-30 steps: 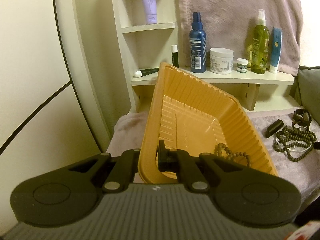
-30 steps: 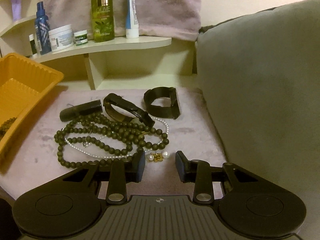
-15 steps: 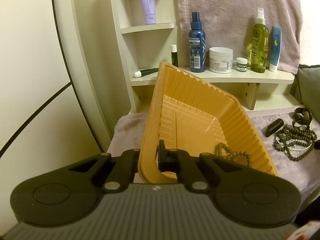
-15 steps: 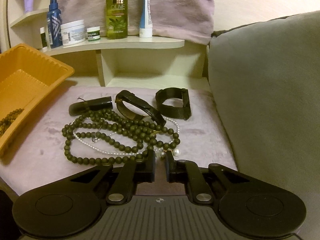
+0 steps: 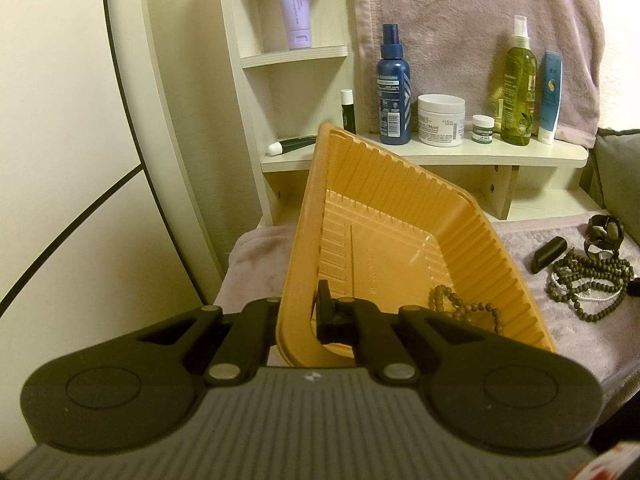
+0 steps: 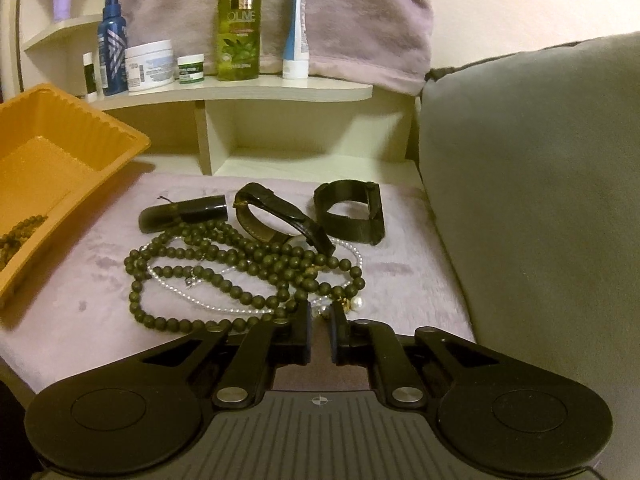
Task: Organize jewelry
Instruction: 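Carry another brown bead strand to the tray with right gripper while left holds tray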
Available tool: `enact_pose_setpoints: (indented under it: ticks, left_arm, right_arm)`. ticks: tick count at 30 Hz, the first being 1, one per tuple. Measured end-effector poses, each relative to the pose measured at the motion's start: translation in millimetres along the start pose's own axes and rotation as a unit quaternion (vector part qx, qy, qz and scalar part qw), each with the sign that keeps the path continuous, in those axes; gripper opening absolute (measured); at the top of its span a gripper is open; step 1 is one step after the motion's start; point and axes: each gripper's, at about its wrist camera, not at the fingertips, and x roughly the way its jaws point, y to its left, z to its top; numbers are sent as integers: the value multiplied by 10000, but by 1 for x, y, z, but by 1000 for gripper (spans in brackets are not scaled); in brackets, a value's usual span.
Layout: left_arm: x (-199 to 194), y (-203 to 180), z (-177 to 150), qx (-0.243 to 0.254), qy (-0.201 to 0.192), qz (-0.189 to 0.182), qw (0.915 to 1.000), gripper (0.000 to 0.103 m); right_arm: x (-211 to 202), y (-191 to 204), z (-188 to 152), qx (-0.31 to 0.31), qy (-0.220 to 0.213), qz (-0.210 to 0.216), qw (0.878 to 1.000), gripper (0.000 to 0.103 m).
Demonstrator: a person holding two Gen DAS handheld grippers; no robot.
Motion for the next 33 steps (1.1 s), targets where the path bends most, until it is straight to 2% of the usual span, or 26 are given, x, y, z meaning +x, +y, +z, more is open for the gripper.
enact_pose_setpoints:
  ticks: [7,10,16,24,28,32,33]
  left_arm:
    - [0,0,0,-3,3,-6,10000,4]
    - [0,0,0,-8,4,0,10000,4]
    - [0,0,-1,-40,9,-11,10000,4]
    - [1,1,-1,-56,13,-19,10000,4]
    - [2,2,-1,-68,18,-38,10000,4]
    - [2,3,-1,-77,19,-44,10000,4]
    - [2,3,-1,-74,19,-44,10000,4]
  right_arm:
    - [-22,8,1,-230,-239,-122,9994,9]
    - [-33,17,12,-295,-465,-10,9985,9]
    - [-42,58,41,-548,-839,657,9928,9]
    - [-24,142,63,-966,-901,1777,9752,8]
    - [-10,170,67,-1144,-825,2014,9693,9]
    - [1,181,67,-1220,-730,2184,9655,9]
    - [1,181,66,-1248,-687,2189,9653,12]
